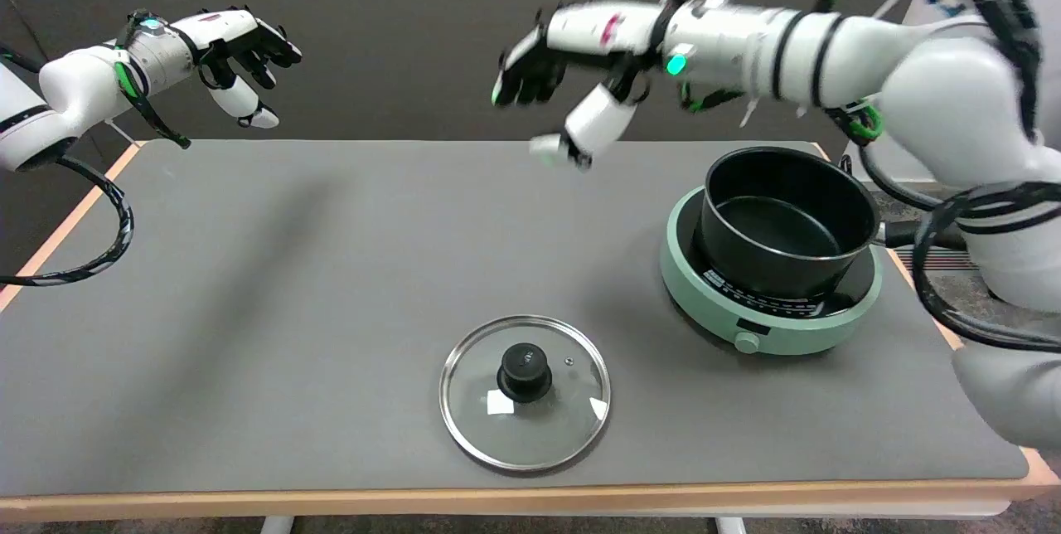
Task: Pick up the pot.
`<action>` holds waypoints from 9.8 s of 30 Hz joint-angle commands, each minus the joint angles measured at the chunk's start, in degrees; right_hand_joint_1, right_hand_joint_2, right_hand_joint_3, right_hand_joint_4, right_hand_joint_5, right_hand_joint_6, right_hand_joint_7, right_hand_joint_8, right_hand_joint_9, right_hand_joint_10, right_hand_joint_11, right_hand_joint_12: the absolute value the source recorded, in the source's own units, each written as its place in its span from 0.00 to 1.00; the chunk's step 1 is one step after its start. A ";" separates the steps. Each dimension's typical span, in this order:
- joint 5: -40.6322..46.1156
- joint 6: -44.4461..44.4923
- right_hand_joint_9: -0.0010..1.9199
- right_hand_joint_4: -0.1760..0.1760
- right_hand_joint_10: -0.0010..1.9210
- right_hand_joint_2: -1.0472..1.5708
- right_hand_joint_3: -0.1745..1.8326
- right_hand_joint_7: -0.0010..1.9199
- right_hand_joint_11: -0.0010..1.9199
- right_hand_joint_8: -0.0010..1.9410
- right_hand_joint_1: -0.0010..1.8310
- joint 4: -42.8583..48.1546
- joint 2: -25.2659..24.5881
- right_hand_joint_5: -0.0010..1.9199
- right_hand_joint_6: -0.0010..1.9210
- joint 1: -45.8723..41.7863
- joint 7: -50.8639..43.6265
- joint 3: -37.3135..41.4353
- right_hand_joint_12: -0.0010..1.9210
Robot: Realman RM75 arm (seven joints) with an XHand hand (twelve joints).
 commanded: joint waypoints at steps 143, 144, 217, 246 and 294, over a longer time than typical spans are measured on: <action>35.23 42.69 0.01 0.21 0.01 0.00 0.52 0.01 0.01 0.01 0.73 0.30 -27.83 0.01 0.01 -56.08 -76.98 59.59 0.01; 34.22 43.79 0.01 0.21 0.01 0.00 0.52 0.01 0.01 0.01 0.73 0.30 -27.83 0.01 0.01 -56.08 -76.98 58.71 0.01; 42.41 64.73 0.00 0.65 0.00 0.00 0.66 0.00 0.00 0.00 0.71 -2.13 -29.63 0.00 0.00 -60.55 -84.49 45.83 0.00; 44.46 64.57 0.00 0.78 0.00 0.02 0.62 0.00 0.00 0.00 0.70 -3.27 -28.20 0.00 0.00 -59.59 -85.80 45.67 0.00; 53.85 64.25 0.23 1.00 0.23 0.18 0.84 0.23 0.23 0.23 0.69 -5.19 -26.15 0.23 0.23 -59.99 -89.77 47.03 0.23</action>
